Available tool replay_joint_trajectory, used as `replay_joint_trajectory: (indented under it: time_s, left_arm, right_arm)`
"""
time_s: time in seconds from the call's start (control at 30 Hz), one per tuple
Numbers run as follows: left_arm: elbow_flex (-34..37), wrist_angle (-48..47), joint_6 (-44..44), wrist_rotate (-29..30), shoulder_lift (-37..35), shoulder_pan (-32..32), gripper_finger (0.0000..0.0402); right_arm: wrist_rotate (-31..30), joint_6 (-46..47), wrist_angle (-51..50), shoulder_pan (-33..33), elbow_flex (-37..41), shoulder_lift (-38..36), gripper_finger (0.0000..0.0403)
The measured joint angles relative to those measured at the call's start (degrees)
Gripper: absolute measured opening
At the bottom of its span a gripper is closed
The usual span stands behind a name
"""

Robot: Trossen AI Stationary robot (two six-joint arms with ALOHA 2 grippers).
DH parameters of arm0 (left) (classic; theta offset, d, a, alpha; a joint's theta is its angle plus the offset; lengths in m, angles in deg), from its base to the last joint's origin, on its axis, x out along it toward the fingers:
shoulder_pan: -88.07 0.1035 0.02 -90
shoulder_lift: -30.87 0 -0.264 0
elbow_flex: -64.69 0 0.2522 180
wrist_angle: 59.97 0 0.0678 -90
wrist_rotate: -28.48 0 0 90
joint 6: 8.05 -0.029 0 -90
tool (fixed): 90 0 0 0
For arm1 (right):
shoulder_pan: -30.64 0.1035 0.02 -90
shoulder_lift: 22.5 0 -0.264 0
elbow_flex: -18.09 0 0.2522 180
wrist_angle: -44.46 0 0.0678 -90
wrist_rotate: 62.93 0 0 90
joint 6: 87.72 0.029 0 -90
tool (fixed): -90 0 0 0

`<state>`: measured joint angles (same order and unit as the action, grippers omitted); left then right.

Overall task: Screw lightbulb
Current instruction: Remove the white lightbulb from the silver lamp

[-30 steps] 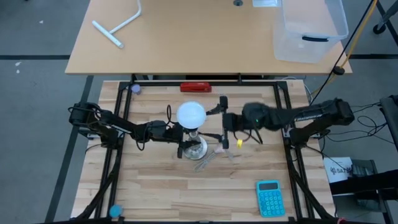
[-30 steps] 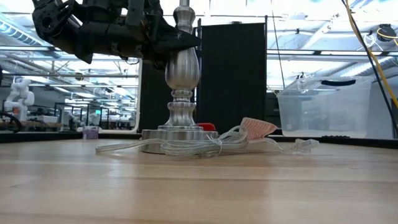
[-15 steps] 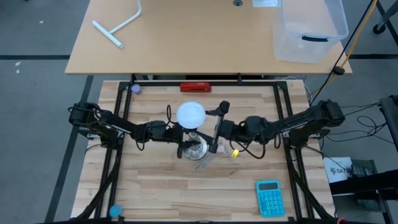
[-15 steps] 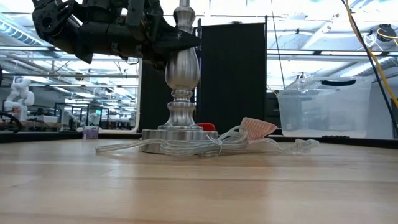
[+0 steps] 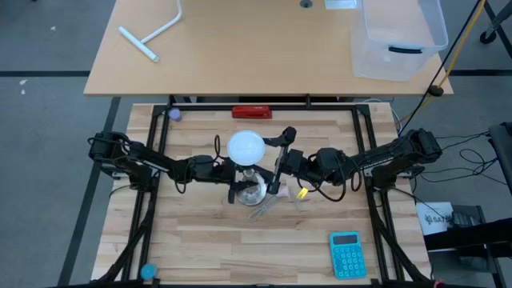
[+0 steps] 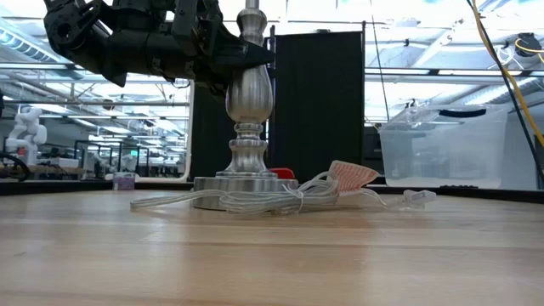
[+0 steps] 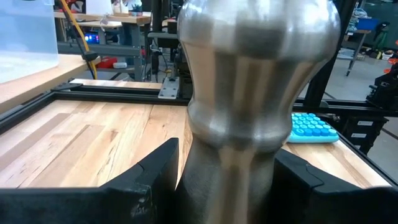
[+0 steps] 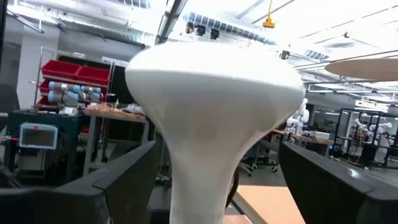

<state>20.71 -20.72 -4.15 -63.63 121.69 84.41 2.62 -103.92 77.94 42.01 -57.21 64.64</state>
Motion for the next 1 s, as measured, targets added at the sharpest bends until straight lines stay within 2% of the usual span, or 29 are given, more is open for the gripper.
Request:
replay_joint_trajectory:
  time_s: [0.53,0.77,1.0]
  left_arm:
    - [0.00,0.00,-0.01,0.19,0.00,0.00,0.0190]
    - [0.00,0.04,0.00,0.31,0.00,0.00,0.0190]
    - [0.00,0.00,-0.01,0.40,-0.01,0.00,0.0190]
  right_arm:
    - [0.79,-0.45,4.84,-0.43,-0.04,2.32,0.0322]
    - [1.71,0.04,-0.78,-0.79,-3.91,5.20,0.0322]
    - [1.93,-1.84,1.78,-0.79,-6.56,7.20,0.0317]
